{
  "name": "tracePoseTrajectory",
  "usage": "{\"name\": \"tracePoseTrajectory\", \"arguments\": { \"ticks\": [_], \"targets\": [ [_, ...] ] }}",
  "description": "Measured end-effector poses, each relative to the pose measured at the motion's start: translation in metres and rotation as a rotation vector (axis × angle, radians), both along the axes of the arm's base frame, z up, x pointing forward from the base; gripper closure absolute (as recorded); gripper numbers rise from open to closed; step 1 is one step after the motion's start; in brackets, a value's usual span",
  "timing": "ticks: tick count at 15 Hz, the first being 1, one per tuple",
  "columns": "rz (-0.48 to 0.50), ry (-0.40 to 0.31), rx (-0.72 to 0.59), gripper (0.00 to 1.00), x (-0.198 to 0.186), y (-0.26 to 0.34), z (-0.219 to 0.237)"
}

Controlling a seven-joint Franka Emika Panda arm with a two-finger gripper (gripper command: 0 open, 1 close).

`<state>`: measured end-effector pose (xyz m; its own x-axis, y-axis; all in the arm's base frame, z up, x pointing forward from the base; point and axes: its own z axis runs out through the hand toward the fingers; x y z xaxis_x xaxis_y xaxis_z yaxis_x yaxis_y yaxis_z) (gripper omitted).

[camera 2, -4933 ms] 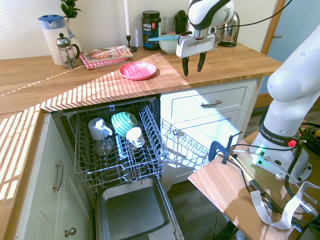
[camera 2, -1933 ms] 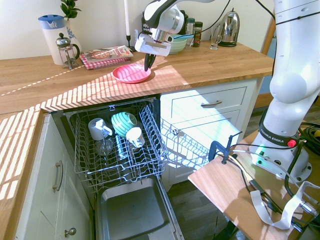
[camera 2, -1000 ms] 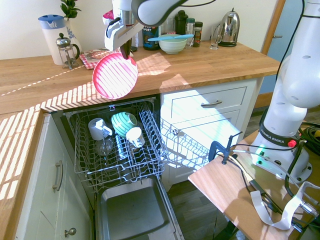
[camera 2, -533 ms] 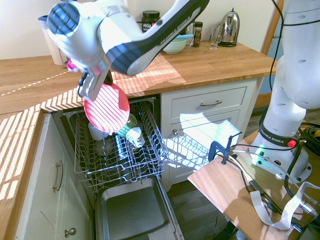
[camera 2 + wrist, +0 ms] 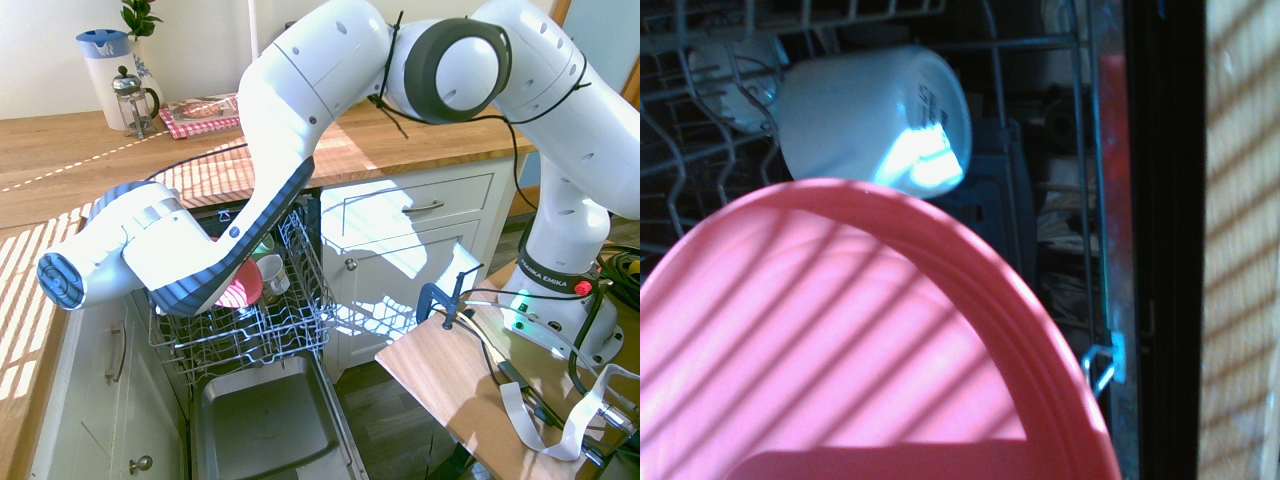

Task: Put the plate in the dishwasher

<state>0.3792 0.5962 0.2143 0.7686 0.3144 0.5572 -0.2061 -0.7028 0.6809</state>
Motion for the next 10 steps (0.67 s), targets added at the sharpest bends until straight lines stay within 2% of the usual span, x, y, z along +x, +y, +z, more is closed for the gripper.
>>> {"name": "tracePoseTrajectory", "arguments": {
  "ticks": [5, 6, 8, 10],
  "targets": [
    [-0.004, 0.103, 0.050, 1.00, 0.026, 0.024, -0.022],
    [-0.008, 0.132, 0.060, 0.00, 0.030, 0.026, -0.032],
    [-0.020, 0.196, 0.095, 0.00, 0.039, 0.027, -0.046],
    [-0.024, 0.279, 0.143, 0.00, 0.051, 0.028, -0.040]
  ]
}}
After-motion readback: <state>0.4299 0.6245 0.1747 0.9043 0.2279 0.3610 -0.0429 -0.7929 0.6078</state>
